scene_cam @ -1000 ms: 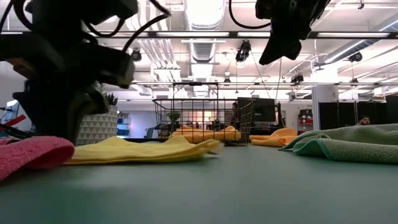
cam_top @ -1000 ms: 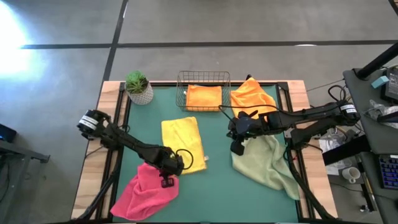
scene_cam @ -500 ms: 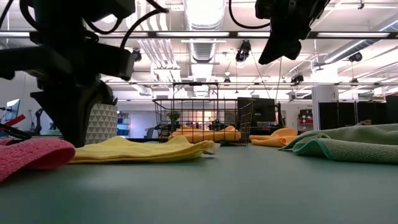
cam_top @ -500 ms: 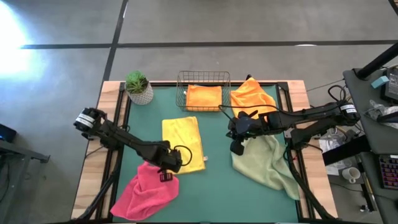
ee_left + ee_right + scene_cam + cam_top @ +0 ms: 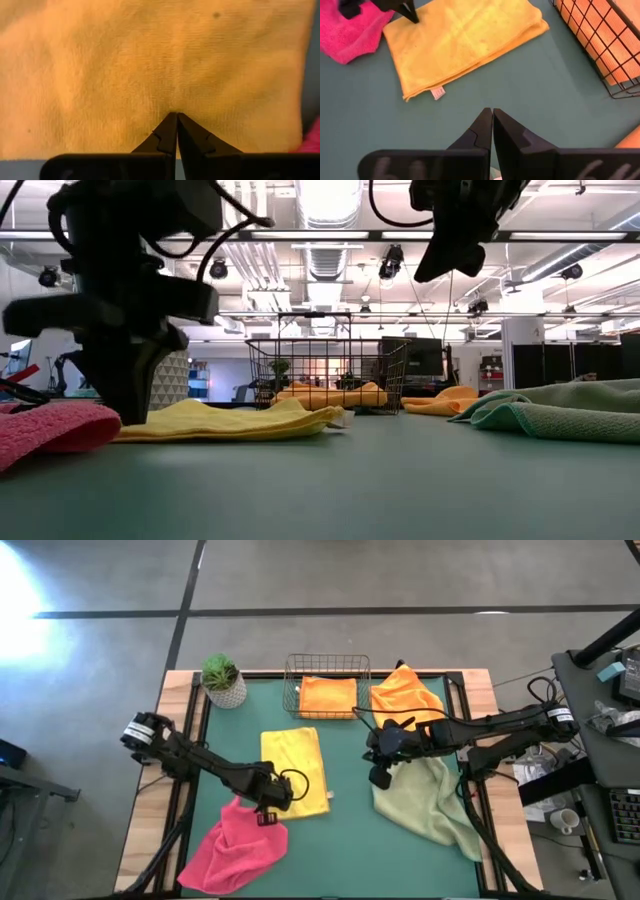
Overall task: Fold microfiber towels
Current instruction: Fold the yellow microfiber cloth
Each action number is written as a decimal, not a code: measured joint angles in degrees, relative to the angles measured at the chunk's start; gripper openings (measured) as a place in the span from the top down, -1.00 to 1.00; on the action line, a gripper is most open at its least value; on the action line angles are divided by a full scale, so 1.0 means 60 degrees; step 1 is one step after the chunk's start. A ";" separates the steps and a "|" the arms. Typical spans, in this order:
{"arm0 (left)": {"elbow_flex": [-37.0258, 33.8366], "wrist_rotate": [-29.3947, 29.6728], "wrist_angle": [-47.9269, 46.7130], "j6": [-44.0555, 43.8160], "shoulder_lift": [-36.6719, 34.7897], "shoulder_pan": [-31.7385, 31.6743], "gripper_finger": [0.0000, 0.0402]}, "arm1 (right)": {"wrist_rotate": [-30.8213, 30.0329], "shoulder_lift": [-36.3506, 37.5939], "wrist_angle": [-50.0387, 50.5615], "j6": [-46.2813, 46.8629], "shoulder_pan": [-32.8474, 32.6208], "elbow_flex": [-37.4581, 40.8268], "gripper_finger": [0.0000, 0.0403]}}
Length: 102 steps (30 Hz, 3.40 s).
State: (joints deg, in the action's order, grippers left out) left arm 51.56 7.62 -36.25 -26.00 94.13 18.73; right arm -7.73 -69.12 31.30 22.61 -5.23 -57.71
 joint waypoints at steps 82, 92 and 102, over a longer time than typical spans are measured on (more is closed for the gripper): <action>0.0209 0.2002 -0.0486 -0.0828 -0.0495 0.2337 0.14 | 0.1819 -0.3992 -0.4653 -0.4273 -0.0733 -0.0658 0.21; 0.0149 0.2327 -0.0337 -0.0037 -0.0206 0.2326 0.14 | 0.2384 -0.5140 -0.4494 -0.4635 -0.0857 -0.1419 0.24; -0.0417 0.2495 -0.0264 -0.0091 -0.0200 0.2087 0.14 | 0.2475 -0.5655 -0.4511 -0.4551 -0.0900 -0.1494 0.24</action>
State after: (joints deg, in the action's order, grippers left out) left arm 49.06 22.59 -37.83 -26.55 92.92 31.25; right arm 7.12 -103.05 4.23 -4.70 -10.63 -66.67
